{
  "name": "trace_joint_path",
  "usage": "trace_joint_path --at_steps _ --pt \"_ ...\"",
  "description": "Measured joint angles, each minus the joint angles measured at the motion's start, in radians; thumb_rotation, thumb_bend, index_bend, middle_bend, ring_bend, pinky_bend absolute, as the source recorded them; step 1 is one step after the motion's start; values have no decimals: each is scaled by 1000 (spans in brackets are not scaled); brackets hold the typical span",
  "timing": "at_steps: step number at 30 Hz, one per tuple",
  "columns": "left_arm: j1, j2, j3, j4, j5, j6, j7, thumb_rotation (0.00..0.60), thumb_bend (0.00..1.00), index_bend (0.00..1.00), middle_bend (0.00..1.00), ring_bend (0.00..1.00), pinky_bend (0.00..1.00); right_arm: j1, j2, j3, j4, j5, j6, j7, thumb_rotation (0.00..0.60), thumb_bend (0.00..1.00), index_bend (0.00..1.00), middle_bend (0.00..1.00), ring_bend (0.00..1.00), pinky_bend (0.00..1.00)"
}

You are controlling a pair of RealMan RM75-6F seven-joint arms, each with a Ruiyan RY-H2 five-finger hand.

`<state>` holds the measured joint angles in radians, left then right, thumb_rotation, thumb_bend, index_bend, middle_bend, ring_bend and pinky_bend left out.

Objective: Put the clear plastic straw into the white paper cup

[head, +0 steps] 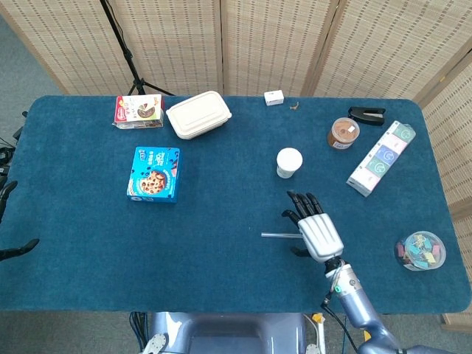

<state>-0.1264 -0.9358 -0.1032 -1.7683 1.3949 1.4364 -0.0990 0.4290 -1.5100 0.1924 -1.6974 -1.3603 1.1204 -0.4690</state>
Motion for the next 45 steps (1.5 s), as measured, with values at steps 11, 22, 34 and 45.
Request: trace_joint_path --at_steps 11,22,34,45 --pt "9 6 -4 11 -23 -1 -30 600 0 0 0 0 0 98 -150 27 118 152 -82 -104 600 385 360 0 0 0" --pt "14 17 -6 26 -27 -7 -74 600 0 0 0 0 0 135 -203 13 154 226 -88 -153 600 385 369 0 0 0" --pt "12 18 -6 27 -23 -13 -82 600 0 0 0 0 0 152 -221 4 205 259 -76 -152 600 387 416 0 0 0" --pt "11 18 -6 25 -24 -17 -80 600 0 0 0 0 0 165 -214 -2 212 293 -81 -151 600 408 451 0 0 0"
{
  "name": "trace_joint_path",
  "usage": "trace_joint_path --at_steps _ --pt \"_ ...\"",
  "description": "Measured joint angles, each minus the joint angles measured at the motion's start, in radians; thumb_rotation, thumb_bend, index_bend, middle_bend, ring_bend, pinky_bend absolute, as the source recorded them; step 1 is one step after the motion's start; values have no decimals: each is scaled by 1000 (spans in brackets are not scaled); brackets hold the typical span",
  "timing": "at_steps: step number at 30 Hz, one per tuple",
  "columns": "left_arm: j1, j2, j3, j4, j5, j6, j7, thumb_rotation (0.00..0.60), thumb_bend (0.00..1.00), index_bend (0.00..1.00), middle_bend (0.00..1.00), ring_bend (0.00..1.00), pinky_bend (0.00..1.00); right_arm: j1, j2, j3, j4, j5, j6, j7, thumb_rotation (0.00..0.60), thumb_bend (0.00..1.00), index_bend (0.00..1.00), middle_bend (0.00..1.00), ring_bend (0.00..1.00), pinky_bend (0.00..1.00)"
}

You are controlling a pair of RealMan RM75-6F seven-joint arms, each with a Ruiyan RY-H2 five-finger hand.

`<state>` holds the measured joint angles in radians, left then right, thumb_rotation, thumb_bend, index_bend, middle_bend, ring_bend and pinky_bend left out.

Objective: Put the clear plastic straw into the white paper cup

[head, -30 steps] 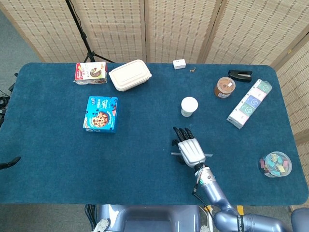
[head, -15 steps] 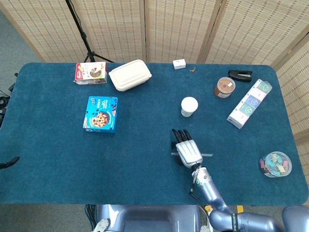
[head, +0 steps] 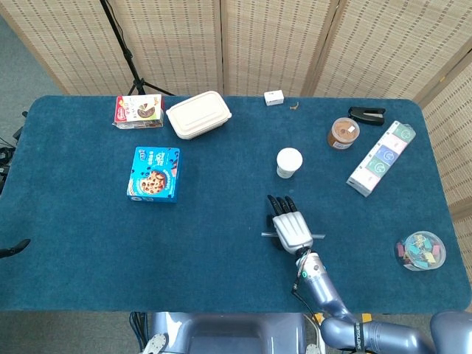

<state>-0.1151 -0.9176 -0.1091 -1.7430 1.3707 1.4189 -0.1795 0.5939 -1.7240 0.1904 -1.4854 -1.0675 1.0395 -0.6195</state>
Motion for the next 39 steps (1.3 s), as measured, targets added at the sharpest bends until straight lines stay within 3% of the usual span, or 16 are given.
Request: trace_joint_path --at_steps 21,39 --pt "0 4 0 3 0 -5 -14 600 0 0 0 0 0 22 7 -17 -1 49 2 -7 600 432 513 0 0 0" --pt "1 9 0 5 0 -11 -32 600 0 0 0 0 0 20 22 -24 -15 -8 42 56 600 461 550 0 0 0"
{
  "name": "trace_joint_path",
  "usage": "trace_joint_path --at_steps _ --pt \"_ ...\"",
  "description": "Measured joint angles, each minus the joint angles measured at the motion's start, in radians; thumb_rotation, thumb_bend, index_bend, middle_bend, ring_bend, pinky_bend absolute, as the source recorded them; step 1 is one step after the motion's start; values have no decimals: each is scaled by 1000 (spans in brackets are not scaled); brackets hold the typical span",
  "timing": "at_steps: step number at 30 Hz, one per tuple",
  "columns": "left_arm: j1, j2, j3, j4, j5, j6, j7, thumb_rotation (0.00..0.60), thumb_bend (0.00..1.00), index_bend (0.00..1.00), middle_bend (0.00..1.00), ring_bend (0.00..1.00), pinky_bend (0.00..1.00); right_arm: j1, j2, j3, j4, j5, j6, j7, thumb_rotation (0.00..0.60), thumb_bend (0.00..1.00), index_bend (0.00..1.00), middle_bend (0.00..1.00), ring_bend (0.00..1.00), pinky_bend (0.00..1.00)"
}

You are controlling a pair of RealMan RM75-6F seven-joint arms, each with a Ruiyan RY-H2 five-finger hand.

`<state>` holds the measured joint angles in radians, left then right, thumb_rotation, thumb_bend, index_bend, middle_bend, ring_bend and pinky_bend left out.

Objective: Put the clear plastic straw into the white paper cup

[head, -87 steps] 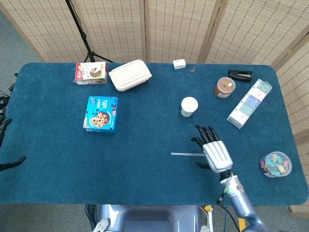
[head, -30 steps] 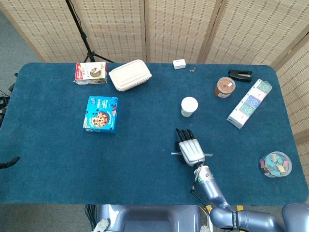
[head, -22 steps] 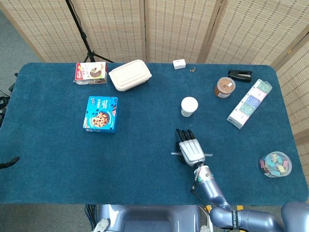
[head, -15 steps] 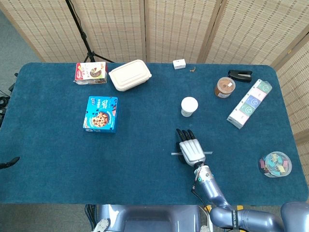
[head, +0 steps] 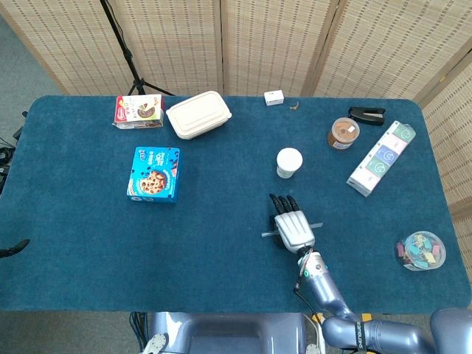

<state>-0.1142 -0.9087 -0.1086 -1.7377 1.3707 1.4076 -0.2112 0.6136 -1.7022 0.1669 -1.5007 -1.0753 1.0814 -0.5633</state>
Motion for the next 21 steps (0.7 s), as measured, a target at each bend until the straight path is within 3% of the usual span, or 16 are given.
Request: trace_joint_path --at_steps 9,13,21 --pt "-1 1 4 -2 7 -3 -1 600 0 0 0 0 0 -6 77 57 -116 -84 32 172 600 511 554 0 0 0" --pt "-1 3 5 -1 8 -7 -10 600 0 0 0 0 0 4 128 116 -158 -86 19 259 600 513 559 0 0 0" --pt "-6 6 6 3 1 -23 -20 600 0 0 0 0 0 47 202 228 -198 -54 -5 307 600 518 565 0 0 0"
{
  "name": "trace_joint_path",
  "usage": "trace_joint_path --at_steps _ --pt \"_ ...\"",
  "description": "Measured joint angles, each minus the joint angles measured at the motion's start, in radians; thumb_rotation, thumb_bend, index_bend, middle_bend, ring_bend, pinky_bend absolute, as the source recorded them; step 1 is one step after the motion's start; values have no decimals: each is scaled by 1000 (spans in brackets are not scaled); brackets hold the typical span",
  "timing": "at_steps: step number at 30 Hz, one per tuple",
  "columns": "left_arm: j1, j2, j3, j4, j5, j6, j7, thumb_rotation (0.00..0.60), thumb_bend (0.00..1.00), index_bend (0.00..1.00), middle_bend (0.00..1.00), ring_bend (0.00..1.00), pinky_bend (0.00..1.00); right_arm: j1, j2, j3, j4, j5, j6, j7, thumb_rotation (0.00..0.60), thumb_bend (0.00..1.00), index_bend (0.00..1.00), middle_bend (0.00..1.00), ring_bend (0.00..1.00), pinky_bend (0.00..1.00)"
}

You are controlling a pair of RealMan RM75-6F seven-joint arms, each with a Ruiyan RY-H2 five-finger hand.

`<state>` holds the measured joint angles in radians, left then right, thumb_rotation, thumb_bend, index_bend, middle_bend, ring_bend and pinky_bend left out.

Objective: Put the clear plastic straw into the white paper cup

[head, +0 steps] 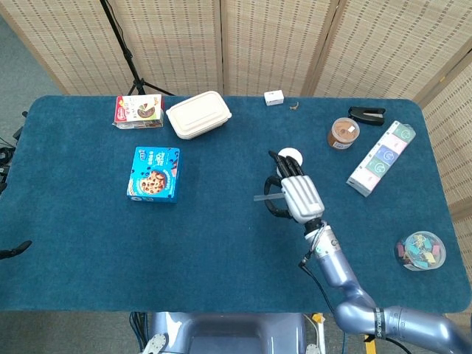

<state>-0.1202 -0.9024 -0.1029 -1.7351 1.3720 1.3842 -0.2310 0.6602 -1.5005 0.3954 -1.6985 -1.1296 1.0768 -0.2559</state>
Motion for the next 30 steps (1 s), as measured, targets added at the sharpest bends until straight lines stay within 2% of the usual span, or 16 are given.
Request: trace_joint_path --at_steps 5,8,13,18,25,30 --pt "-7 0 -3 0 -11 -15 2 600 0 0 0 0 0 44 38 103 -8 92 -50 92 600 523 567 0 0 0" --pt "-12 0 -4 0 -17 -24 4 600 0 0 0 0 0 71 48 144 5 135 -83 143 600 533 573 0 0 0" --pt "-16 0 -7 -1 -26 -31 7 600 0 0 0 0 0 114 39 185 74 175 -118 221 600 567 578 0 0 0" --pt "-19 -2 -9 1 -33 -36 13 600 0 0 0 0 0 152 -14 230 167 226 -121 314 600 569 579 0 0 0" --pt "-23 -1 -13 3 -44 -46 7 600 0 0 0 0 0 197 -88 297 269 350 -145 459 600 569 581 0 0 0" --pt "-27 -1 -12 6 -48 -57 8 600 0 0 0 0 0 203 -109 338 295 434 -182 544 600 568 580 0 0 0"
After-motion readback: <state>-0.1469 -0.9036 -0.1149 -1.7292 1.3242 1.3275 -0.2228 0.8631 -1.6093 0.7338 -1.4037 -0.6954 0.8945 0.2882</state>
